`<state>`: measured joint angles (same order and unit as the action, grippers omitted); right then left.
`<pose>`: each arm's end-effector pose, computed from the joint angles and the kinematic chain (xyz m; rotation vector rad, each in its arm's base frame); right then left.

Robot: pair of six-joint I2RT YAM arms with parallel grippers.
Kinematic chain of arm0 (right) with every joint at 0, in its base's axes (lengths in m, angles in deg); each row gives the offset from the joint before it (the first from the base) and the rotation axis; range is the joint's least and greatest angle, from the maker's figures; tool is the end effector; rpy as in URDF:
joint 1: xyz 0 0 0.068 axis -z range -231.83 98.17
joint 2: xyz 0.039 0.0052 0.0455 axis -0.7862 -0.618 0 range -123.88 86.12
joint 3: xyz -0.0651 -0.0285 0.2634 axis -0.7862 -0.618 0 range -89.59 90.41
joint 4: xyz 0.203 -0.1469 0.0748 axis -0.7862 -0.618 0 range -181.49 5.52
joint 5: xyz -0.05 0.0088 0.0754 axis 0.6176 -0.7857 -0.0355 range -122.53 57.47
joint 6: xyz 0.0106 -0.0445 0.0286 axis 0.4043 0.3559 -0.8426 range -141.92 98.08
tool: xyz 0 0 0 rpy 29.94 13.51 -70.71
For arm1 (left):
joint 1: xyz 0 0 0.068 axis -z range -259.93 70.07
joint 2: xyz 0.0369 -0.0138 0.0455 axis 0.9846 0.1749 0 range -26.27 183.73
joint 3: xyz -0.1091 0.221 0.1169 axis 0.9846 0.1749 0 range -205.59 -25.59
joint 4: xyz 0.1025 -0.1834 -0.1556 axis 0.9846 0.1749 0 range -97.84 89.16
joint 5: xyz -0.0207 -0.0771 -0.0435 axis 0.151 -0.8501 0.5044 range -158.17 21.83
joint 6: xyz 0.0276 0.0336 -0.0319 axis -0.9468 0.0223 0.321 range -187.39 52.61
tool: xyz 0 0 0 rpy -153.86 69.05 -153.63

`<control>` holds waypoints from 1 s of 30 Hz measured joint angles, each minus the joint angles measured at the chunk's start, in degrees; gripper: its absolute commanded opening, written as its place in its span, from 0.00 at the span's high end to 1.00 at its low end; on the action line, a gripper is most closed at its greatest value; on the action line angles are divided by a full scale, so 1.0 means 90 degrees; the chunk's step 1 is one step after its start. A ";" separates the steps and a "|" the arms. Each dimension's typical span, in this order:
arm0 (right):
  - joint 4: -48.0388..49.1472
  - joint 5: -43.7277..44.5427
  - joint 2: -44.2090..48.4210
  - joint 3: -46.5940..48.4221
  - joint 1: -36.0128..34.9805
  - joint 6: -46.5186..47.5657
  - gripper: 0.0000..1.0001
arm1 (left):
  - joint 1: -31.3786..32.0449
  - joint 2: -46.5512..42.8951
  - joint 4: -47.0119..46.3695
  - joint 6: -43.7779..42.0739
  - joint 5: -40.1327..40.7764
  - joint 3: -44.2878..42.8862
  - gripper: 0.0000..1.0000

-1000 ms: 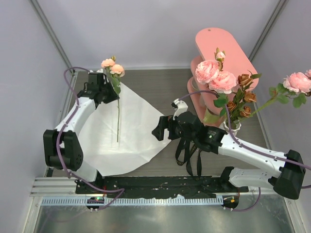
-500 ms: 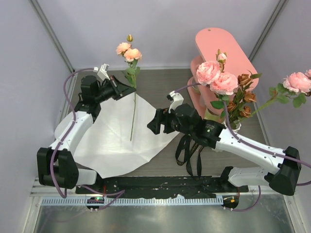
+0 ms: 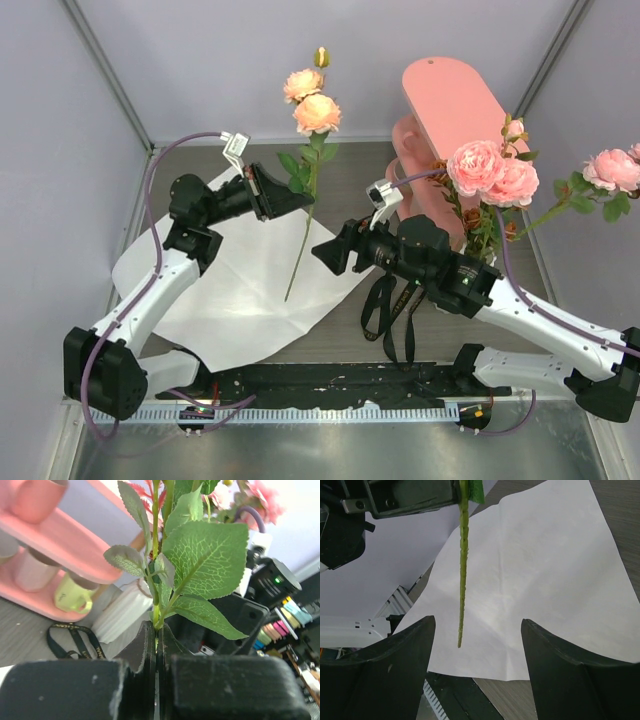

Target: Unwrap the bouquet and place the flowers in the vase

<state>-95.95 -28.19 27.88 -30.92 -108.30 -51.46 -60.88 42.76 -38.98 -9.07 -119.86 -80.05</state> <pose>0.1310 0.1929 0.3789 -0.3802 1.8398 1.0033 0.2461 -0.1144 0.3839 0.3750 1.5789 -1.6552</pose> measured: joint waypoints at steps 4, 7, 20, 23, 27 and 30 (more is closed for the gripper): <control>0.0087 -0.0100 0.0000 0.0000 0.0000 0.0109 0.35 | 0.0294 -0.0141 -0.0236 0.0000 -0.0158 0.0056 1.00; 0.0109 -0.0192 0.0000 0.0000 0.0000 0.0155 0.39 | 0.0423 -0.0216 -0.0338 -0.0005 -0.0231 0.0058 1.00; 0.0068 -0.1066 0.0495 -0.0032 -0.0005 0.0306 0.14 | 0.0522 -0.0352 -0.0583 -0.0027 -0.0282 0.0211 1.00; 0.0024 -0.1243 0.0869 -0.0092 -0.0005 0.0291 0.09 | 0.0539 -0.0381 -0.0607 -0.0029 -0.0287 0.0211 1.00; -0.0097 -0.1576 0.1110 -0.0090 -0.0005 0.0304 0.08 | 0.0556 -0.0403 -0.0610 -0.0032 -0.0291 0.0211 1.00; -0.0294 -0.1829 0.1081 -0.0070 -0.0005 0.0321 0.06 | 0.0568 -0.0403 -0.0607 -0.0034 -0.0291 0.0211 1.00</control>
<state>-98.59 -44.65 37.60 -31.55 -108.34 -48.57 -55.76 39.13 -44.44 -9.37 -122.48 -78.15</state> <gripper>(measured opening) 0.922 0.023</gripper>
